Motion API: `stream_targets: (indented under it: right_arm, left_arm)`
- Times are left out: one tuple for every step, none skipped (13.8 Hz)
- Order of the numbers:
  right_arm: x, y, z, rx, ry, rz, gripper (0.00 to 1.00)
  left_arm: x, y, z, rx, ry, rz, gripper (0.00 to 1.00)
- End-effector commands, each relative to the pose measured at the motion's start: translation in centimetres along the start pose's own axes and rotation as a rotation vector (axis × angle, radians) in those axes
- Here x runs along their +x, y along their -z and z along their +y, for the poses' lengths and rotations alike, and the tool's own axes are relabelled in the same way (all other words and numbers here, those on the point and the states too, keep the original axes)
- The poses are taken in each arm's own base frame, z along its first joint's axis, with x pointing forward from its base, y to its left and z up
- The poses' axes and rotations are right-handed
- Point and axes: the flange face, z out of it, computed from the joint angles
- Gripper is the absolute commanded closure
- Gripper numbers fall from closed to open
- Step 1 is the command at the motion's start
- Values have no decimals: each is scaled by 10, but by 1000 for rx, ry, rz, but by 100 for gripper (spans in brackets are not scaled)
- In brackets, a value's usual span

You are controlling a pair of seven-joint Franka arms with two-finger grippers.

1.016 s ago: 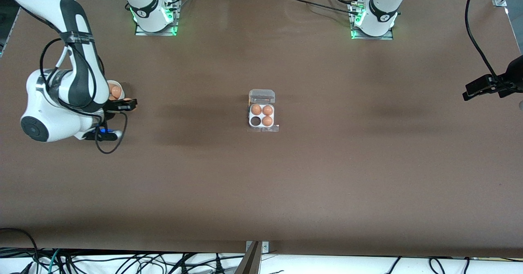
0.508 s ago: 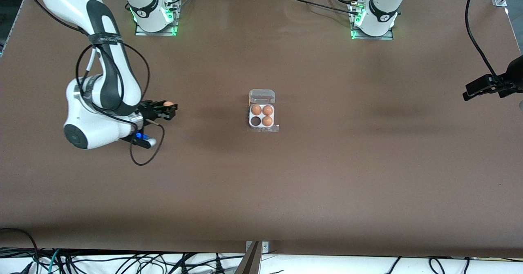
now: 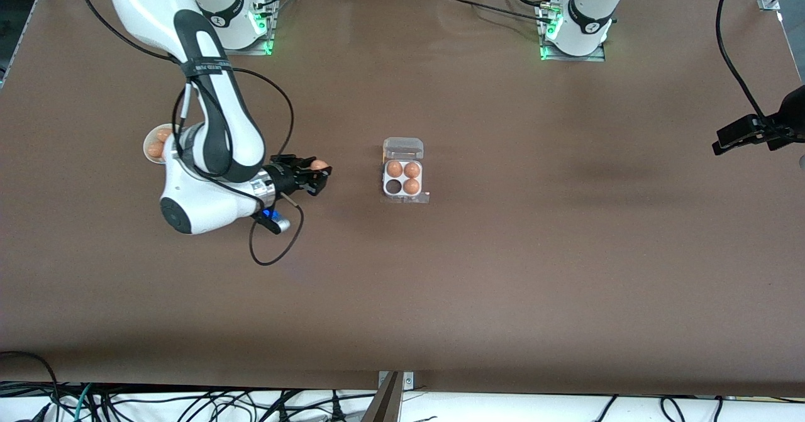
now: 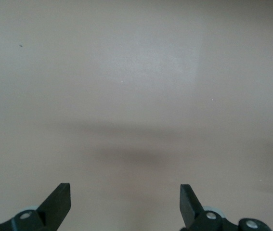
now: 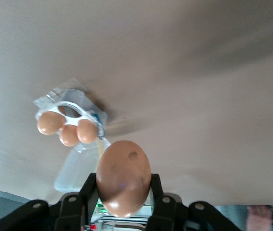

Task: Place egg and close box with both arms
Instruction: 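Carry the egg with the right gripper to the clear egg box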

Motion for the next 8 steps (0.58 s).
stream_targets:
  right_arm:
    - [-3, -19, -26, 65, -59, 0, 69]
    - [-3, -28, -33, 91, -82, -3, 69]
    - [-4, -33, -39, 121, -97, -3, 69]
    - [-6, -41, -46, 143, -112, -5, 69]
    - [-8, -47, -53, 168, -118, -4, 69]
    - [-6, -53, -56, 194, -130, -7, 69]
    - [-3, -59, -58, 222, -144, -22, 69]
    - [-3, -66, -62, 249, -154, -38, 69]
  left_arm:
    - [2, 7, 0, 24, -20, 2, 0]
    - [2, 7, 1, 24, -23, 2, 0]
    - [2, 7, 2, 22, -23, 0, 0]
    - [1, 7, 2, 22, -18, 0, 0]
    - [1, 7, 3, 22, -17, 2, 0]
    - [1, 7, 3, 22, -17, 2, 0]
    - [1, 7, 4, 24, -18, 2, 0]
    - [1, 7, 4, 22, -21, 2, 0]
